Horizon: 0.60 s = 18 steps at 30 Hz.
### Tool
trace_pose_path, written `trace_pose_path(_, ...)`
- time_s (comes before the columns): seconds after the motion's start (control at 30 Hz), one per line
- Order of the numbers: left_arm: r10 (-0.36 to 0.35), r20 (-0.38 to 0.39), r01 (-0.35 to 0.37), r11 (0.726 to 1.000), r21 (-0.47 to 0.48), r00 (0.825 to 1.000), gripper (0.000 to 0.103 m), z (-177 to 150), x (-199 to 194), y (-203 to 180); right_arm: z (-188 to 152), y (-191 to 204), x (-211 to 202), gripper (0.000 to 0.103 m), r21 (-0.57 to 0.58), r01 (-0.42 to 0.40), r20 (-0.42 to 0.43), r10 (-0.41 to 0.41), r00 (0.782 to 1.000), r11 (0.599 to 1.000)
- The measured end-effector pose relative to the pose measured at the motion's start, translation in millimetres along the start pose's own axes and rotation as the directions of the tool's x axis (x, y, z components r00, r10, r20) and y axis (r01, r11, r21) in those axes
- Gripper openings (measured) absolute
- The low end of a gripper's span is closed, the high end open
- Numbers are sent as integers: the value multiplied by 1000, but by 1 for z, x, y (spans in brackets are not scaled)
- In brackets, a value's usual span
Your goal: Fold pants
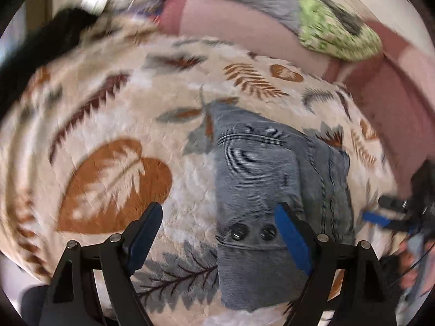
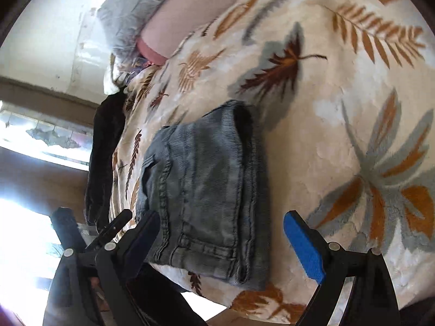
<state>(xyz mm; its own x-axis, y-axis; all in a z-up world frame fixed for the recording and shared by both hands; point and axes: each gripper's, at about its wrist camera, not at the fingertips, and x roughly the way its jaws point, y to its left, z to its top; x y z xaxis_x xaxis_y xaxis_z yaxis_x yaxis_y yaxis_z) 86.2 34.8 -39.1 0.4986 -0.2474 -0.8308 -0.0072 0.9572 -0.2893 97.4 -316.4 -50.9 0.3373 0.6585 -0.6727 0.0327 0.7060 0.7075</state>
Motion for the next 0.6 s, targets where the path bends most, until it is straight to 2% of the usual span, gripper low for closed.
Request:
trace_pose_path(0.1, -81, -81, 74, 994, -85, 993, 86, -1, 18, 16, 13, -8, 12, 94, 24, -11, -18, 12, 1000, 1000)
trace_pose_path(0.17, -125, -90, 116, 989, -96, 988, 86, -4, 23, 16, 22, -8, 21, 94, 17, -12, -30, 13, 999, 1000)
trace_pose_path(0.23, -126, -95, 117, 989, -90, 987, 86, -6, 25, 12, 30, -9, 33, 94, 29, 9, -37, -8, 999, 1000)
trace_pose_path(0.33, -76, -77, 73, 997, -39, 994, 86, -9, 19, 1, 35, -1, 33, 94, 31, 28, 0, -28, 1000, 999)
trace_pose_path(0.47, 30, -16, -29, 995, 95, 999, 86, -15, 8, -19, 35, 39, 11, 94, -88, 0, 101, 9, 995, 996)
trace_pose_path(0.53, 80, 12, -81, 988, 130, 997, 86, -18, 8, -27, 38, 59, 6, 94, -150, -20, 135, 41, 990, 989)
trace_pose_path(0.6, 92, 23, -95, 987, 130, 995, 86, -18, 6, -27, 45, 72, 15, 94, -175, -79, 113, 99, 989, 981)
